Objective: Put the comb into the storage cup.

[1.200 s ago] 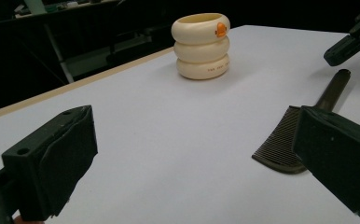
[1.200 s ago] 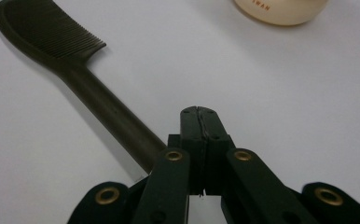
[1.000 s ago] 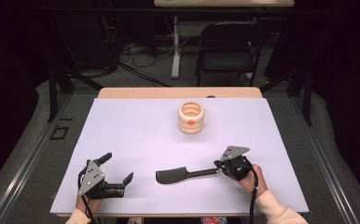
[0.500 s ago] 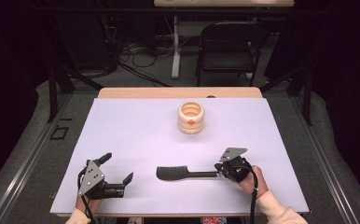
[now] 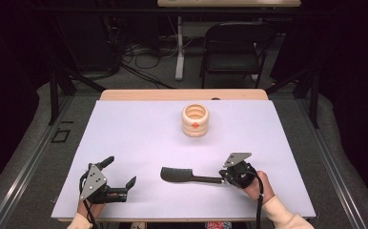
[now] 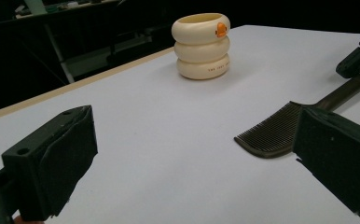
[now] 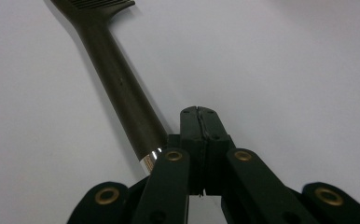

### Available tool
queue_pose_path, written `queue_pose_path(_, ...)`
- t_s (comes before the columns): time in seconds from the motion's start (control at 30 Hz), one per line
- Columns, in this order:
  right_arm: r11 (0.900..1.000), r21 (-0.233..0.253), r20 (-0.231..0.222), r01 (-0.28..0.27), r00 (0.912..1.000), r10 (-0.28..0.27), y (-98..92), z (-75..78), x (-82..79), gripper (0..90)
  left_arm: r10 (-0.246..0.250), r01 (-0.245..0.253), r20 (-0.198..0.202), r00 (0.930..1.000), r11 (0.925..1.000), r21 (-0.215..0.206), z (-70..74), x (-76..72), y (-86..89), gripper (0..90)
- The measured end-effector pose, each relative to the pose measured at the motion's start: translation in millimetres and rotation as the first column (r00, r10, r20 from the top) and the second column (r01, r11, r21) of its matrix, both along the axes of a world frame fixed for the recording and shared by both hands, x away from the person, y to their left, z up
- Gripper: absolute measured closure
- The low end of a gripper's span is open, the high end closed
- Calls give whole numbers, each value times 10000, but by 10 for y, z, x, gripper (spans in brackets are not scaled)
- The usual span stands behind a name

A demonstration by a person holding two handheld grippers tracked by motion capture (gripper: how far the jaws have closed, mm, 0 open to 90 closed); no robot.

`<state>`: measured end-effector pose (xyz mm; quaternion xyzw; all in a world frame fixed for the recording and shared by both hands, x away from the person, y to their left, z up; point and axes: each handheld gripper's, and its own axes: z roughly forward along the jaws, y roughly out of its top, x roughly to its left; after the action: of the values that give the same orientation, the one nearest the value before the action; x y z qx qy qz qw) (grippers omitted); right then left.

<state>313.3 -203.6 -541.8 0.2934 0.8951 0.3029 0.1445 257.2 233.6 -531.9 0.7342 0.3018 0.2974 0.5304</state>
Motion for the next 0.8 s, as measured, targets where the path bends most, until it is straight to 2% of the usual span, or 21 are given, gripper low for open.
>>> queue_pose_path(0.37, 9999, -76, -183, -82, 9998, 81, 27, 2, -32, 894, -8, 8, 1, 10000, 10000, 3, 0, 1, 0, 0)
queue_pose_path(0.53, 10000, -58, 36, -10, 10000, 11, 12, 16, -32, 843, -5, 5, 2, 10000, 10000, 3, 0, 1, 1, 0)
queue_pose_path(0.8, 9996, -45, 220, 261, 9994, -260, -48, 56, -4, 704, -17, 17, -2, 10000, 10000, 1, 0, 1, 0, 0)
